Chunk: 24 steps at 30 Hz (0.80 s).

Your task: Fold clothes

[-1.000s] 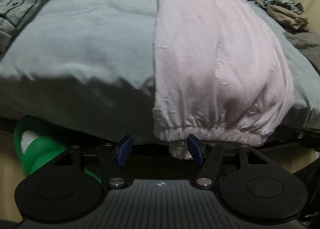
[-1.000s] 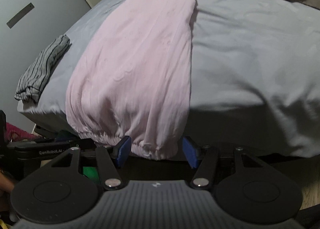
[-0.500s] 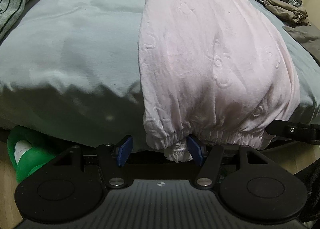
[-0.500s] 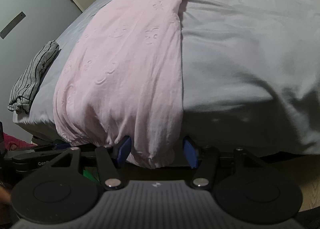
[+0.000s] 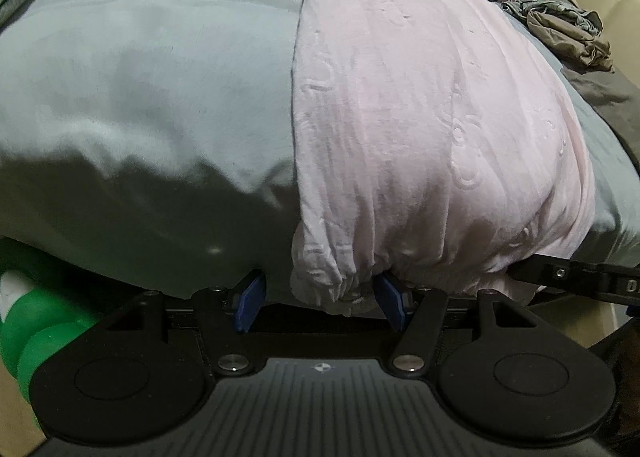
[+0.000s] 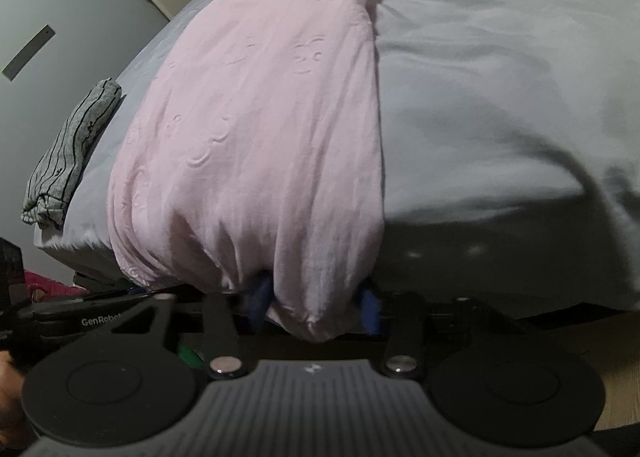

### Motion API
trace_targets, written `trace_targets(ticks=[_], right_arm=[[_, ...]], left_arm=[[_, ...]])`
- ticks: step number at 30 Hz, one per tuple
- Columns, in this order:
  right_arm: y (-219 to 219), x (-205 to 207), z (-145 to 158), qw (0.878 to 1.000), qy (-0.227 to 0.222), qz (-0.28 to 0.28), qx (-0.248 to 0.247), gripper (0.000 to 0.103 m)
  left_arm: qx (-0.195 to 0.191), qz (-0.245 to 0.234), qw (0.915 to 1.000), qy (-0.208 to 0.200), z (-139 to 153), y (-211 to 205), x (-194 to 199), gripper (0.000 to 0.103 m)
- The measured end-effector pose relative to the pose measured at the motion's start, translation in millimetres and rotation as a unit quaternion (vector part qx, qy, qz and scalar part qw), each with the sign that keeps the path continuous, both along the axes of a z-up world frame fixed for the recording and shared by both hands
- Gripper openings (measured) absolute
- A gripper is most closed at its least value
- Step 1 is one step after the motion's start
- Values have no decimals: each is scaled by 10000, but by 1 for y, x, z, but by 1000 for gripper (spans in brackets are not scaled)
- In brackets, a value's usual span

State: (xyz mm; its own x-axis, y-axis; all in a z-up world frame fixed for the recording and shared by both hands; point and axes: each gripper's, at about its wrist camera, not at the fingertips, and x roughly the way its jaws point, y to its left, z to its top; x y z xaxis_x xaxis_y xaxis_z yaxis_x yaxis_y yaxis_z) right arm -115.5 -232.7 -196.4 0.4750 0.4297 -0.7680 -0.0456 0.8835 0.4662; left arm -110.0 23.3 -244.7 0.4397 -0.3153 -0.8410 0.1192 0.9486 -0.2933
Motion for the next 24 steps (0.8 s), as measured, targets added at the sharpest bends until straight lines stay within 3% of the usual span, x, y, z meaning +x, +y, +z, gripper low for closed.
trace_targets(ticks=[2,6,10,18,24], right_arm=[[2,0,3,9999,-31,86,42,18],[5,-2,6,9998,-70,166,25,16],[4,-2,9,9998,-78,179,61,12],[12,-6,22,9992,-212,296,137,8],[10,-16,37,9994,-187,259,144,7]], left_arm=[[-116,-59,9999,71,0,1,-1,45],[-114,-214,9997,70,2,0,-3,31],[-247,-320,9991,111,4,3,2,8],[-494,-392,9978,184,14,16,4,5],[-315,-730,9968,-44,35,12,-10,5]])
